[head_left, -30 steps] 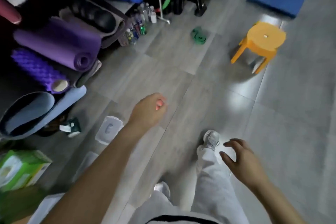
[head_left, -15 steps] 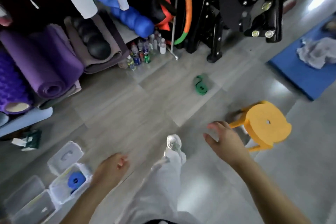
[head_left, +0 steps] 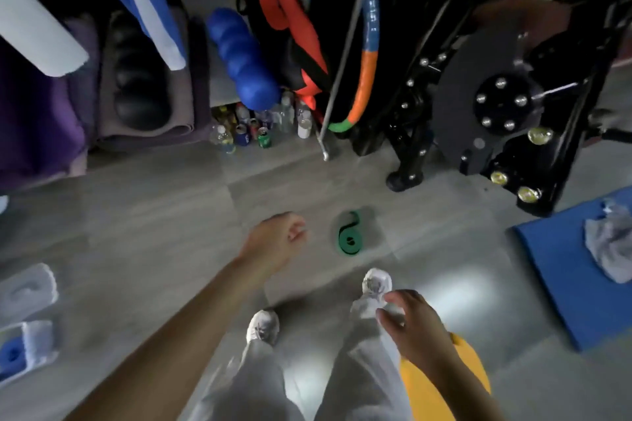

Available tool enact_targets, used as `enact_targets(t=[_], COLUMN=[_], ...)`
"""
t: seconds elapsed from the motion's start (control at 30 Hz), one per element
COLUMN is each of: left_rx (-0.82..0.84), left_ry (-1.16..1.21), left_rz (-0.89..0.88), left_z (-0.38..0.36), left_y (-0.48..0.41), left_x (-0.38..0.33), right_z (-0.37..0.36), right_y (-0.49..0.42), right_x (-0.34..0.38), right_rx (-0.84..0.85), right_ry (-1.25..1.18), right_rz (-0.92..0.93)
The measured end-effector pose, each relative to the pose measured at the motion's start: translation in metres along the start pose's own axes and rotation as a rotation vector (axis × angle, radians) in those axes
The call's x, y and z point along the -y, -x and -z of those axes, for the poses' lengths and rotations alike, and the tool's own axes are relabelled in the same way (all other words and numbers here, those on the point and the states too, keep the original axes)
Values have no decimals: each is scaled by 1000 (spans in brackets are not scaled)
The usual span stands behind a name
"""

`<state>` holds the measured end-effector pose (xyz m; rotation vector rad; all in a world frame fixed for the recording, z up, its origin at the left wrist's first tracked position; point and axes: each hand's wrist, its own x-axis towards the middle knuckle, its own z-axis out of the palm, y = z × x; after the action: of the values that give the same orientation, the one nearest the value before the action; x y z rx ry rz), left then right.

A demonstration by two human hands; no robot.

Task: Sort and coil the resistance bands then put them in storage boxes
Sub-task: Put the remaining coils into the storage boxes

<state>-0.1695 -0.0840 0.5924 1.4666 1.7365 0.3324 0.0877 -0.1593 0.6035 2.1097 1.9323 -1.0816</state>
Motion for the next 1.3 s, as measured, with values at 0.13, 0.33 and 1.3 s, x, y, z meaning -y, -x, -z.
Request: enact_targets(t=[0.13, 0.33, 1.3], left_rx=[-27, -1, -419], left_ry=[30, 133, 1485], left_rz=[167, 454, 1134], left_z=[-74, -226, -608], left_y=[-64, -158, -403], left_x=[-8, 35, 230], right_z=[28, -3, -324], right_y=[-125, -347, -692], right_x=[-41, -121, -274], right_rx=[142, 430, 560], right_ry=[96, 243, 603], right_rz=[94, 100, 338])
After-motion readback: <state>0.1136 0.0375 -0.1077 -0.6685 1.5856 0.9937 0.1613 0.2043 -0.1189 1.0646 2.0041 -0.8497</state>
